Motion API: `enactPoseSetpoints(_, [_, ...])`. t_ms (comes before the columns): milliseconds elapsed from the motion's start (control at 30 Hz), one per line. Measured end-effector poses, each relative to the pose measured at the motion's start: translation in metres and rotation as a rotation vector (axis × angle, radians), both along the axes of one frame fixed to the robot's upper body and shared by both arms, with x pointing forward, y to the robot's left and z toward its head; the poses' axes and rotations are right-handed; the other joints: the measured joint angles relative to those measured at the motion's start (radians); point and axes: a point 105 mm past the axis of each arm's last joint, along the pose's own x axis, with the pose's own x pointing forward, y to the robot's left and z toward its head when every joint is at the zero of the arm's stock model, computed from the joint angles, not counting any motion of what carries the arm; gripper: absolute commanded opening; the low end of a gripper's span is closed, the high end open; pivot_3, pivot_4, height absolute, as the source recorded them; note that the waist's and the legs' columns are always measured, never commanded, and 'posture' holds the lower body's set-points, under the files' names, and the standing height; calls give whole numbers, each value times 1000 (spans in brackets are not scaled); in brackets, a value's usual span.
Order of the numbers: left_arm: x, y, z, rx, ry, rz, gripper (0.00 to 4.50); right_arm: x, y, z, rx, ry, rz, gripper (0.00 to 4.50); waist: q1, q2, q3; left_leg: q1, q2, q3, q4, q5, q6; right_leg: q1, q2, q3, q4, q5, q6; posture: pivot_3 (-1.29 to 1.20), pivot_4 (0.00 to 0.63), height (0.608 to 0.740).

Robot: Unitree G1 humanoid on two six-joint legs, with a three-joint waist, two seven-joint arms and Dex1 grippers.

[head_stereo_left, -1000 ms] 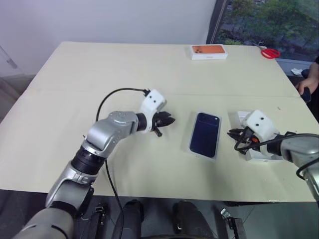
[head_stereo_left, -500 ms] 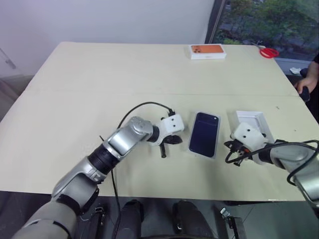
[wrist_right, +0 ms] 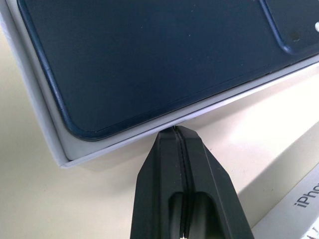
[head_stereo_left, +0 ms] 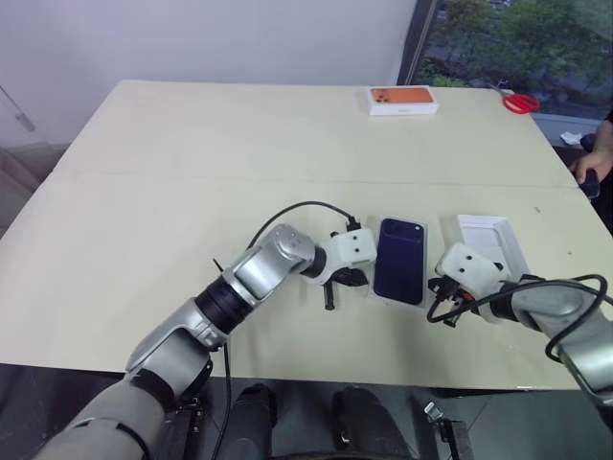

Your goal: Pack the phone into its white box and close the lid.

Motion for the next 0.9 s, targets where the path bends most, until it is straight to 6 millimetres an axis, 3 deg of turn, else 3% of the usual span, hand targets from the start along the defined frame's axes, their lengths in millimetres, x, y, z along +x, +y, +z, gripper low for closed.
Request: enactPoseSetpoints(900, [-14, -14, -3, -25, 52, -19, 66, -4, -15, 8, -17, 0, 5, 0, -2, 1, 0, 2, 0, 0, 0, 0, 0, 2, 0, 0, 0, 0, 0, 0, 150, 732])
